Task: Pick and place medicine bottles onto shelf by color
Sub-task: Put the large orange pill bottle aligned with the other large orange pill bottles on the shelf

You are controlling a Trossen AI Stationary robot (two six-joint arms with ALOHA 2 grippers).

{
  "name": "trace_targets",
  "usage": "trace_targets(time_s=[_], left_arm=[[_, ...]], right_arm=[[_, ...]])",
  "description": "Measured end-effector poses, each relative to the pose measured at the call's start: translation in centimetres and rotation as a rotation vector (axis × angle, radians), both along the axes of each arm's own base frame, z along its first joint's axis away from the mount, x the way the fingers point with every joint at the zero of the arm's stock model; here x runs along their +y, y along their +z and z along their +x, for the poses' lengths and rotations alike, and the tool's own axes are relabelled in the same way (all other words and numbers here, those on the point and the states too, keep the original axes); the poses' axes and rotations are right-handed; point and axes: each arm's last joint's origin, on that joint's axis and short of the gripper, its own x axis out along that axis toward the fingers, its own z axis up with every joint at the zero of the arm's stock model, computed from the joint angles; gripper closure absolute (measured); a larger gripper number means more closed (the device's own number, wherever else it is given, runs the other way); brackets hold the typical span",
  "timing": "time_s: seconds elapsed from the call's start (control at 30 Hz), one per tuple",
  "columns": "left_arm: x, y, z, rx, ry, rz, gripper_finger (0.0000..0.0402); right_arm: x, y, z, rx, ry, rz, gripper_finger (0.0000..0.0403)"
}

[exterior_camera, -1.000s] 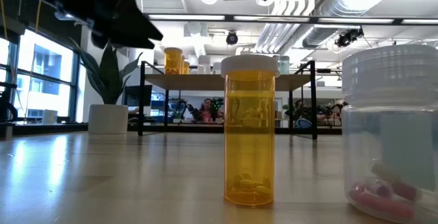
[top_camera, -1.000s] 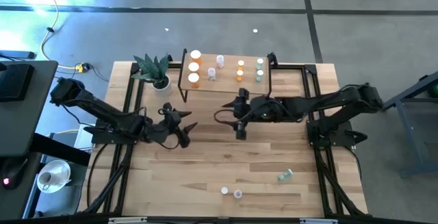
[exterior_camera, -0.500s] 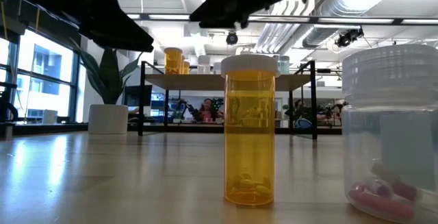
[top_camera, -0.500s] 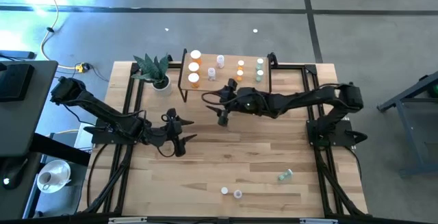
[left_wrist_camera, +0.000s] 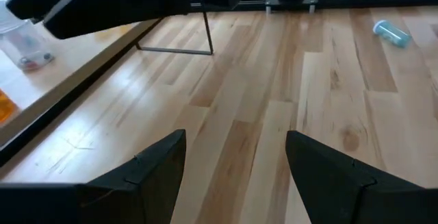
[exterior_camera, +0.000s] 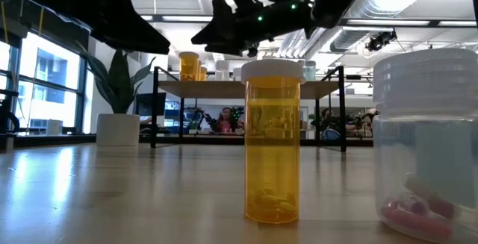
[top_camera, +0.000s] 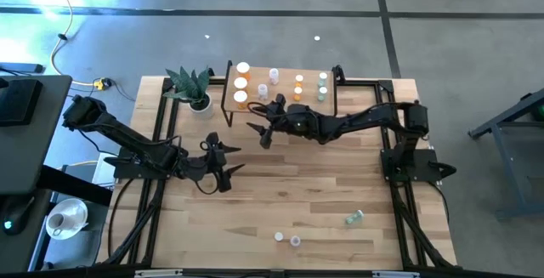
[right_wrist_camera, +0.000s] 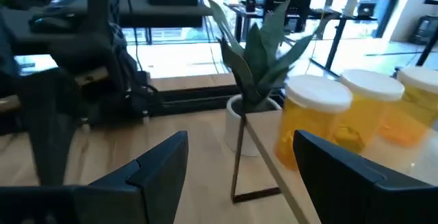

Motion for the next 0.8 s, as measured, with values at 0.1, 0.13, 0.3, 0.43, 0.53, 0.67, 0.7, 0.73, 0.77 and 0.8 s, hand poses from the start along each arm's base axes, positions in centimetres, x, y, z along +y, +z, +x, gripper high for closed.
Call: trace_targets(time_s=[0.1,0.13,0.3,0.43,0.53,0.67,0.7,0.73,0.77,0.8], left_arm=[[0.3,0.0,0.1,-0.001,0.014,0.000,0.0161],[0.4,0.0,0.1,-0.001,0.020,0.000,0.0161],[0.9,0.0,0.2,-0.001,0.047,0.001,0.0161],[1.2,0.0,0.2,-0.002,0.057,0.000,0.0161],[1.2,0.0,0.2,-0.002,0.056,0.000,0.0161],[1.2,0.0,0.2,-0.001,0.050,-0.003,0.0161],[1.2,0.0,0.2,-0.001,0.050,-0.003,0.0161],[1.2,0.0,0.2,-0.001,0.050,-0.003,0.0161],[1.2,0.0,0.2,-0.001,0.050,-0.003,0.0161],[1.2,0.0,0.2,-0.001,0.050,-0.003,0.0161]], right_arm=[[-0.5,-0.2,0.2,-0.028,-0.011,-0.002,0.0146],[-0.6,-0.1,0.3,-0.033,-0.013,-0.003,0.0146],[-0.9,1.8,1.2,0.013,-0.012,-0.044,0.0146],[-1.1,2.8,1.8,0.097,-0.011,-0.052,0.0146],[-1.3,2.4,1.8,0.115,-0.020,-0.028,0.0146],[-2.0,1.8,1.5,0.121,-0.047,0.016,0.0146],[-2.2,1.7,1.5,0.123,-0.051,0.023,0.0146],[-2.3,1.6,1.6,0.120,-0.054,0.026,0.0146],[-2.4,1.4,1.7,0.112,-0.055,0.026,0.0146],[-2.5,1.1,1.8,0.117,-0.055,0.027,0.0146]])
